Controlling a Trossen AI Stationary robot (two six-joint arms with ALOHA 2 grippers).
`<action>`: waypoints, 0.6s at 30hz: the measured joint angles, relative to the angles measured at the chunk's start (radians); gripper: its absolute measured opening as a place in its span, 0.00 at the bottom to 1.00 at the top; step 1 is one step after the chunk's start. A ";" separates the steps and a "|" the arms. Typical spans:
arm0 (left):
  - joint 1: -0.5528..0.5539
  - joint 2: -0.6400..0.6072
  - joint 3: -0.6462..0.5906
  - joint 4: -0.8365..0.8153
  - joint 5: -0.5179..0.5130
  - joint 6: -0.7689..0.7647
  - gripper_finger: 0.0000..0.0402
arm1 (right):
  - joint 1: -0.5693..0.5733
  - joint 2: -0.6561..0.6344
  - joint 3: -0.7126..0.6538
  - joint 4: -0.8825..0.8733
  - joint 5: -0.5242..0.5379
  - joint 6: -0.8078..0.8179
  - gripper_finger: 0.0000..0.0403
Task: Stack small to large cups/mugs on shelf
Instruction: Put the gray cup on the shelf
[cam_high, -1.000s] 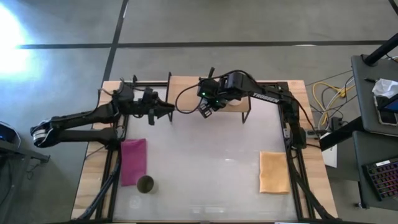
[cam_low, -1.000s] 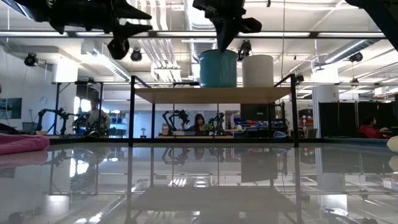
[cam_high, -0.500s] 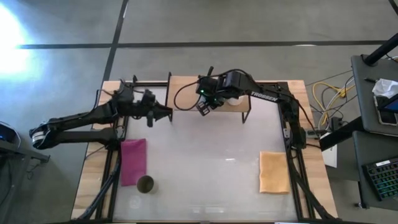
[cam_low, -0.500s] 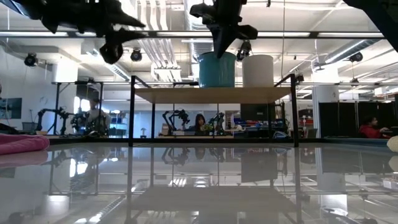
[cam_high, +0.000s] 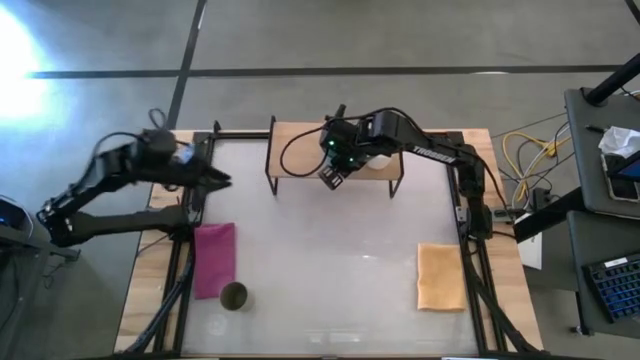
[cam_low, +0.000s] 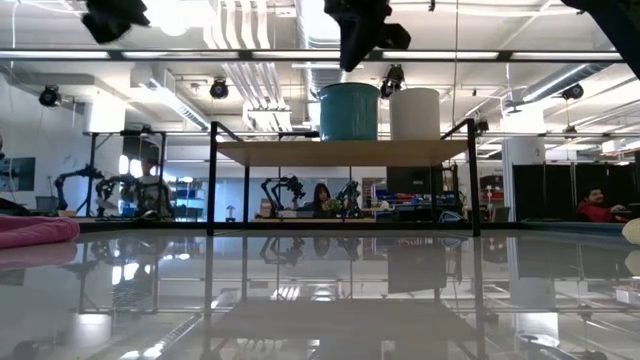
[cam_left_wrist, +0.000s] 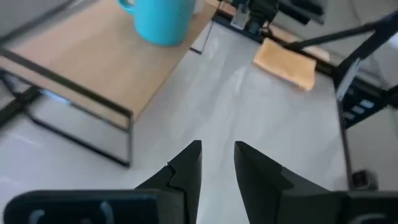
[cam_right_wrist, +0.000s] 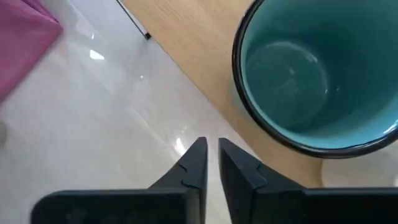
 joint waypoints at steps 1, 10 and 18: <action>0.000 0.019 0.034 -0.047 -0.003 0.015 0.20 | 0.000 -0.002 0.000 -0.001 -0.001 -0.012 0.11; -0.130 0.116 0.176 -0.440 0.078 0.034 0.20 | 0.030 -0.030 0.000 -0.039 -0.037 -0.026 0.30; -0.405 0.134 0.185 -0.425 0.052 -0.182 0.16 | 0.091 -0.084 0.000 -0.052 0.028 -0.032 0.38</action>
